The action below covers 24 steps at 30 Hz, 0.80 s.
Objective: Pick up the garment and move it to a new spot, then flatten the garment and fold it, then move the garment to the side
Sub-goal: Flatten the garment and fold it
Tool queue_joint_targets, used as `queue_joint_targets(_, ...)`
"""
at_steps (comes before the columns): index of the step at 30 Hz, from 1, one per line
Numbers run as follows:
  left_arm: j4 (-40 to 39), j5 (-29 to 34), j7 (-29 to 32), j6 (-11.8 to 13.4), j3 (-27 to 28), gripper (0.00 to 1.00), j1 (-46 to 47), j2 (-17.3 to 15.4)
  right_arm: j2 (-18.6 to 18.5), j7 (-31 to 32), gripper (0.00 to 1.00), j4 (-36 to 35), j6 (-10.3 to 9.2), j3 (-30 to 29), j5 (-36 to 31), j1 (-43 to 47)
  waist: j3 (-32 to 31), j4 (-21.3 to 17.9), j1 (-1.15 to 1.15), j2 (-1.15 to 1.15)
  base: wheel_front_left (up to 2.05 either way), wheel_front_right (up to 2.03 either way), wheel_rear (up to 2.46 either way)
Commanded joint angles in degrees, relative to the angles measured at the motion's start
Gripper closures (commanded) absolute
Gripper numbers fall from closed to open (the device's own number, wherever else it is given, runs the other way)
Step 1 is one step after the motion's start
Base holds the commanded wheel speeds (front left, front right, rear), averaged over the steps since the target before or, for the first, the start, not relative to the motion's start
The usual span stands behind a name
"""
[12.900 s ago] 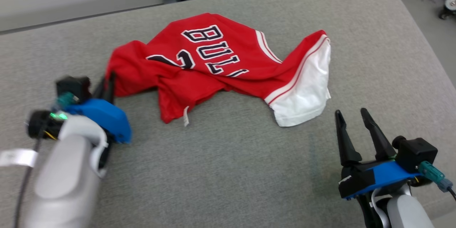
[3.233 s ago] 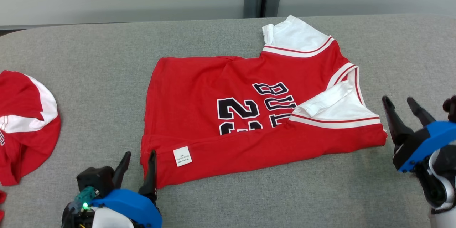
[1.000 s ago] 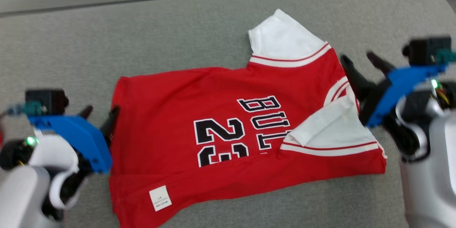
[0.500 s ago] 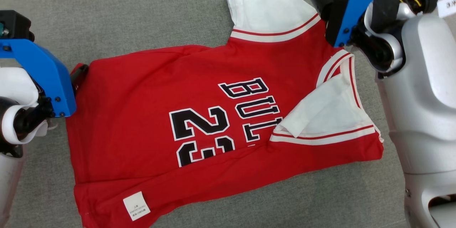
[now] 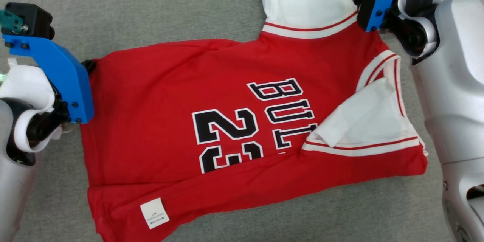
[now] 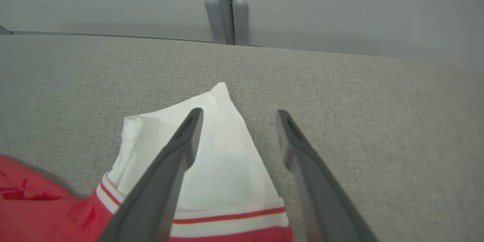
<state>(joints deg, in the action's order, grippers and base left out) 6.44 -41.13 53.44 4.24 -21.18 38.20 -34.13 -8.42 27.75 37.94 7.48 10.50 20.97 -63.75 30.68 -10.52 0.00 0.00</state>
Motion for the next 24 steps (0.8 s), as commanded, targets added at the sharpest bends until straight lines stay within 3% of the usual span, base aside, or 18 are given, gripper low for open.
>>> queue_joint_targets(1,0.5,0.4,-1.6,0.1,-0.5,1.00,-2.1,0.9,-0.6,-0.1,0.00,1.1,0.03,-0.4,0.0,-1.3,0.9,1.3,0.00,0.00,0.00,0.00,0.00)
queue_joint_targets(6,-1.5,0.4,-11.6,0.6,1.5,1.00,-3.6,5.0,-2.1,0.9,0.00,5.2,0.03,-1.9,-2.3,-3.4,2.3,5.0,0.00,0.00,0.00,0.00,0.00)
queue_joint_targets(11,-1.5,0.5,-19.7,-0.7,0.8,1.00,-4.2,10.1,-3.9,1.7,0.00,8.5,0.03,-3.8,-5.5,-6.2,3.6,9.4,0.00,0.00,0.00,0.00,0.00)
queue_joint_targets(16,1.2,-0.2,-24.8,-2.3,-1.4,1.00,-3.1,16.0,-6.8,4.3,0.00,10.9,0.03,-3.1,-9.4,-7.7,4.3,13.8,0.00,0.00,0.00,0.00,0.00)
queue_joint_targets(20,3.8,0.4,-27.7,-3.2,-2.4,1.00,-2.4,18.3,-8.8,7.1,0.00,12.5,0.02,-2.7,-10.1,-7.9,4.9,15.6,0.00,0.00,0.00,0.00,0.00)
queue_joint_targets(21,4.5,0.6,-28.4,-3.3,-2.5,1.00,-2.1,18.6,-9.0,7.8,0.18,12.9,0.02,-2.7,-9.9,-8.0,5.1,15.8,0.00,0.00,0.00,0.00,0.00)
queue_joint_targets(22,5.1,0.8,-29.2,-3.2,-2.4,1.00,-2.1,18.7,-9.1,8.1,0.94,13.2,0.02,-2.8,-9.9,-7.7,5.1,15.9,0.00,0.00,0.00,0.00,0.00)
queue_joint_targets(24,6.0,1.1,-30.7,-3.2,-2.0,1.00,-2.0,18.9,-9.4,7.1,1.00,12.8,0.02,-3.8,-10.1,-7.2,5.2,15.9,0.00,0.00,0.00,0.00,0.00)
